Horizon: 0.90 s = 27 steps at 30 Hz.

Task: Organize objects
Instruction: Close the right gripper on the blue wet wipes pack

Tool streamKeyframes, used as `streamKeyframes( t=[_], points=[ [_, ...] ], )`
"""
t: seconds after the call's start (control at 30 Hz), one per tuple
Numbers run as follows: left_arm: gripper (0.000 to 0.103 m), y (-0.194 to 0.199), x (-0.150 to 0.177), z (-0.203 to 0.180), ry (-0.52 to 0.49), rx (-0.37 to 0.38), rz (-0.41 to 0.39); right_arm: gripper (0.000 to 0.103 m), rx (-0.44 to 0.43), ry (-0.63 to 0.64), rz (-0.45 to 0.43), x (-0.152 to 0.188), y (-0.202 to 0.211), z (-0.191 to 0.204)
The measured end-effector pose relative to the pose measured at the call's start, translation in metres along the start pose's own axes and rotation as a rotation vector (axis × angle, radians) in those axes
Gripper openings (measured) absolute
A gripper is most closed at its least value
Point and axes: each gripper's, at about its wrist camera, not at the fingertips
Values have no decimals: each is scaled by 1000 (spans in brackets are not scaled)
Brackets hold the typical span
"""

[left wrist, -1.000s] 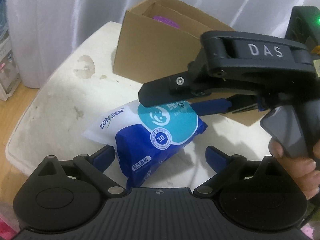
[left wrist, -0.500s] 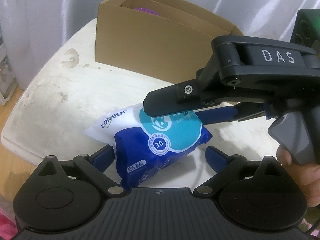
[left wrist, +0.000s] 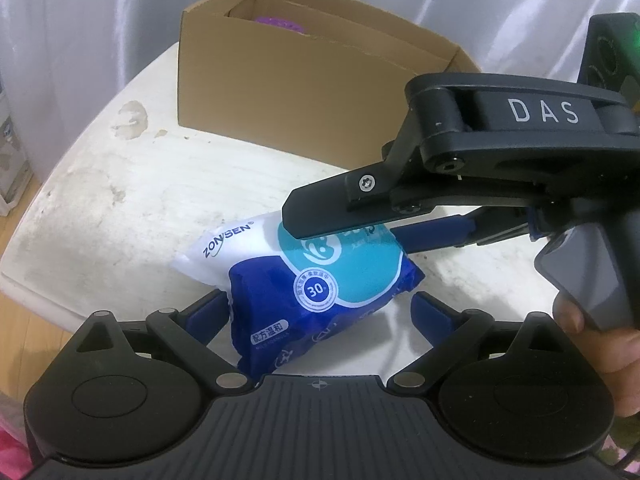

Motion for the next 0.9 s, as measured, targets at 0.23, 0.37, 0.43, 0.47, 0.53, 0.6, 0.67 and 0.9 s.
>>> streamKeyframes(
  t=[0.23,0.37,0.43,0.47,0.53,0.6,0.67,0.9],
  points=[
    [97,-1,2,-1,0,-2,-6,100,1,-3,-2,1,0,-1],
    [97,0,2,-1,0,-1,-9,100,1,-4,-5,0,0,-1],
    [98,0,2,-1,0,-1,-9,100,0,-4,-5,1,0,-1],
    [97,1,2,-1,0,-1,-10,100,-1,-4,-5,1,0,-1],
    [97,1,2,-1,1,-1,-10,100,-1,-3,-6,0,0,-1],
    [97,1,2,-1,1,-1,-11,100,-1,-3,-6,0,0,-1],
    [97,2,2,-1,1,-1,-12,100,0,-4,-7,0,0,0],
    [98,3,1,-1,1,0,-13,100,0,-7,-8,0,-1,0]
  ],
)
Point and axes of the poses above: each gripper's, at about its wrist camera, not at the fingertips, and y roughly against the way its jaws point, z to its left, x to its underside, and after that the axes turned 2 degrees about -x, right-handed
